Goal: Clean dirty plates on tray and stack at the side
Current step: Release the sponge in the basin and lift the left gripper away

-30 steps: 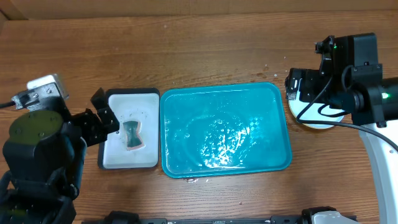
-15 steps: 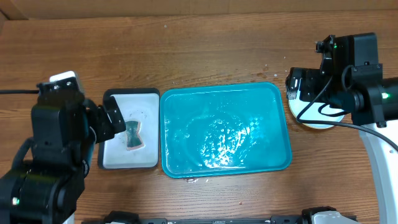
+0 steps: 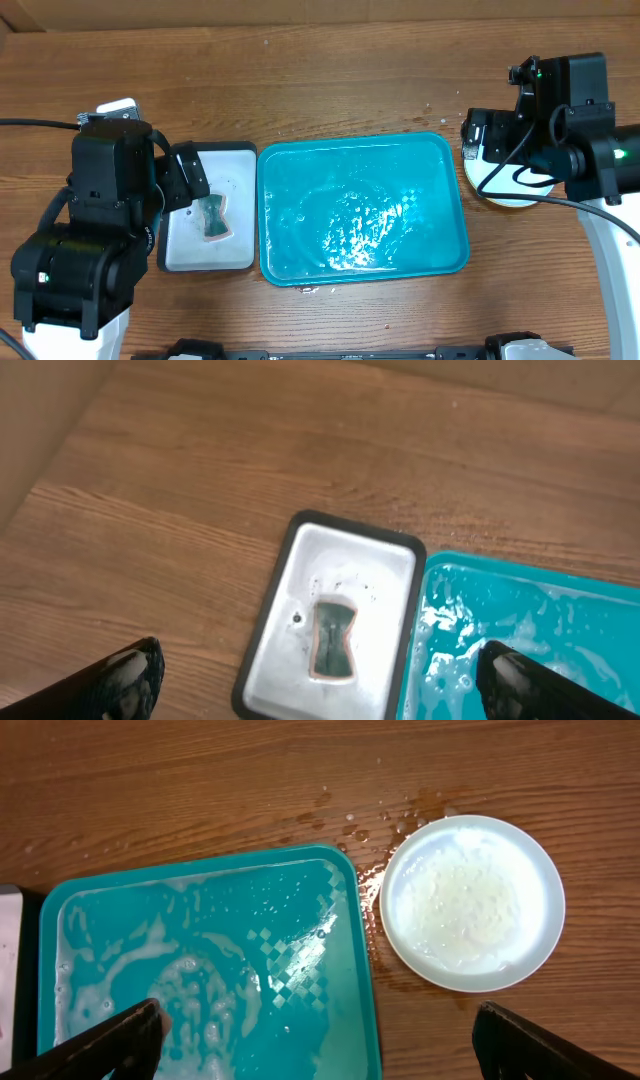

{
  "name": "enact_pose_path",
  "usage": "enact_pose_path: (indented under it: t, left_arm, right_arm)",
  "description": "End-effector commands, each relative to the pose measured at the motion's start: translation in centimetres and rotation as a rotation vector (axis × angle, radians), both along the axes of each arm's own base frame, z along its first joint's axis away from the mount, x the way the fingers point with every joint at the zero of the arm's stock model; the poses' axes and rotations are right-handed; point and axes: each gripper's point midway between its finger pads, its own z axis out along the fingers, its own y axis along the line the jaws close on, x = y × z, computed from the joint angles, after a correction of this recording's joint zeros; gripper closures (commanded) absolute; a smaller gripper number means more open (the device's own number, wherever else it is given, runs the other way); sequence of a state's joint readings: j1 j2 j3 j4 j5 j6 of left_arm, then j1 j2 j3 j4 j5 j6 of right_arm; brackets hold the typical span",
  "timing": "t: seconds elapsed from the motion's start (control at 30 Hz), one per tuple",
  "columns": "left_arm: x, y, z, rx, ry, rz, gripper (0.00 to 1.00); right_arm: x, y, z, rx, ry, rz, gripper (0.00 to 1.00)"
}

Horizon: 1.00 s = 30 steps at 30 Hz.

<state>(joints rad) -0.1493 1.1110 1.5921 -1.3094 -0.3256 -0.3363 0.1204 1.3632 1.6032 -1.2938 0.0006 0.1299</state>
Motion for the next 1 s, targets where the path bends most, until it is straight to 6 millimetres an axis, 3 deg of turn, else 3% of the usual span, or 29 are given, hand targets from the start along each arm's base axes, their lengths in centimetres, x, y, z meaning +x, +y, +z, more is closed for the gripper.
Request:
enact_pose_path:
  t: [0.0, 0.63, 0.83, 0.97]
  left_arm:
    - [0.0, -0.1, -0.2, 0.01, 0.011, -0.014, 0.0]
    - [0.2, -0.3, -0.5, 0.003, 0.022, -0.021, 0.0]
    - [-0.5, -2.0, -1.4, -0.064, 0.075, -0.101, 0.0]
    - [-0.3, -2.0, -1.3, -0.036, 0.07, -0.127, 0.01]
  right_arm:
    - [0.3, 0.0, 1.0, -0.006, -0.036, 0.003, 0.01]
    - [0.3, 0.0, 1.0, -0.006, -0.036, 0.002, 0.0]
    - [0.3, 0.0, 1.0, -0.006, -0.036, 0.002, 0.0]
    - [0.3, 0.0, 1.0, -0.006, -0.036, 0.003, 0.0]
